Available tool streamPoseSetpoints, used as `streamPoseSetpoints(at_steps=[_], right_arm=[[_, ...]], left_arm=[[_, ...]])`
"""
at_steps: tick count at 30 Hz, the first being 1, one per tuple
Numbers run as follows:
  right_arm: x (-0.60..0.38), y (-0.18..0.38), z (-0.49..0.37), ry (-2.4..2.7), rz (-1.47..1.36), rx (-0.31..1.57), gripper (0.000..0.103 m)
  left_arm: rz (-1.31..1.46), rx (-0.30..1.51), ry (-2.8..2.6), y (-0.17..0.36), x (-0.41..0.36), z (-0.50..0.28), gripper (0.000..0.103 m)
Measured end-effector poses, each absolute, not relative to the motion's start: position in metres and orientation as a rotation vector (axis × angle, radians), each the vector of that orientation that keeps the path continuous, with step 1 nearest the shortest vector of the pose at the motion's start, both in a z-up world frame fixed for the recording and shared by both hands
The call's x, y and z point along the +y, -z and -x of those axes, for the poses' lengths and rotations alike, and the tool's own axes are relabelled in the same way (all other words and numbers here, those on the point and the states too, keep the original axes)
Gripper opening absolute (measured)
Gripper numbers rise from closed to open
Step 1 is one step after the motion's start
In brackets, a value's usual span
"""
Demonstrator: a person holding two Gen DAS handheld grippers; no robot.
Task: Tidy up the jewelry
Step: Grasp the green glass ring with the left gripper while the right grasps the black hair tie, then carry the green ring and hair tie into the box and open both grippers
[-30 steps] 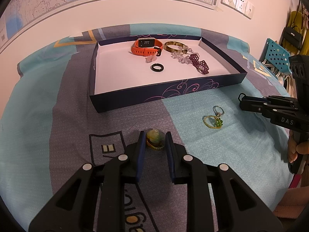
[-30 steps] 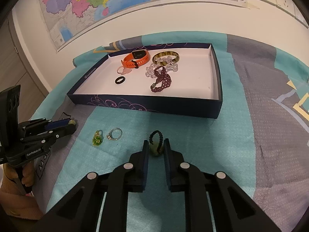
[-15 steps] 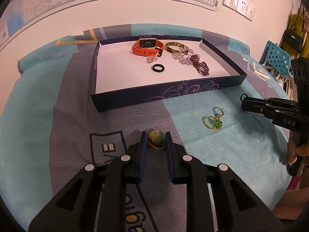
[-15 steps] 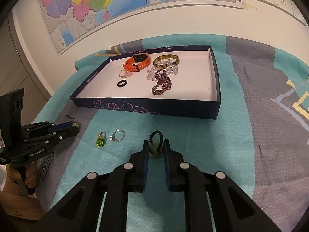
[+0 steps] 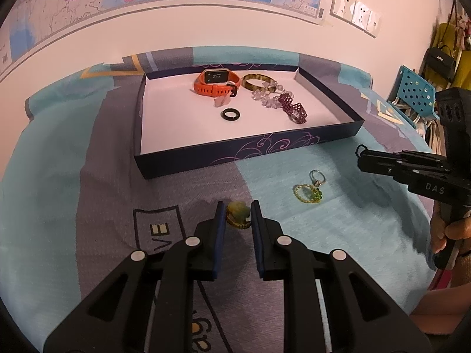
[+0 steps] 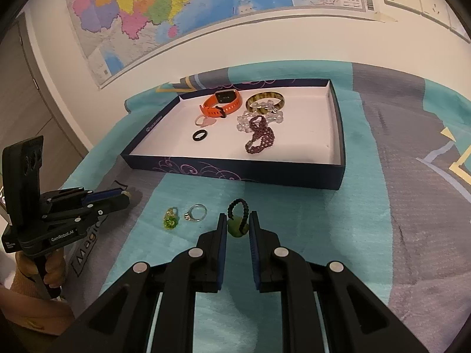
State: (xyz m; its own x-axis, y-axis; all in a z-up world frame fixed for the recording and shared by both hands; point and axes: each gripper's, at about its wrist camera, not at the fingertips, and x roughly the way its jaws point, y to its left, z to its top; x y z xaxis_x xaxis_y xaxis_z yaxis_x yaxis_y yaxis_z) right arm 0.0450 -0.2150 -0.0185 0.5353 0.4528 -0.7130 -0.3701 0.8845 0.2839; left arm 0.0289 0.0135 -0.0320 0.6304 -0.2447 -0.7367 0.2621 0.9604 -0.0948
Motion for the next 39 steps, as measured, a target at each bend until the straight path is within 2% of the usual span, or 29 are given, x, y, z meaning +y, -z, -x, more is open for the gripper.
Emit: streamPoseSetpoints(at_steps=[39], right_arm=[[-0.198,-0.012,-0.076,-0.546,-0.091,0.802,0.013]], left_arm=[[-0.007,0.742,0.317,-0.008,0.001,-0.061,0.018]])
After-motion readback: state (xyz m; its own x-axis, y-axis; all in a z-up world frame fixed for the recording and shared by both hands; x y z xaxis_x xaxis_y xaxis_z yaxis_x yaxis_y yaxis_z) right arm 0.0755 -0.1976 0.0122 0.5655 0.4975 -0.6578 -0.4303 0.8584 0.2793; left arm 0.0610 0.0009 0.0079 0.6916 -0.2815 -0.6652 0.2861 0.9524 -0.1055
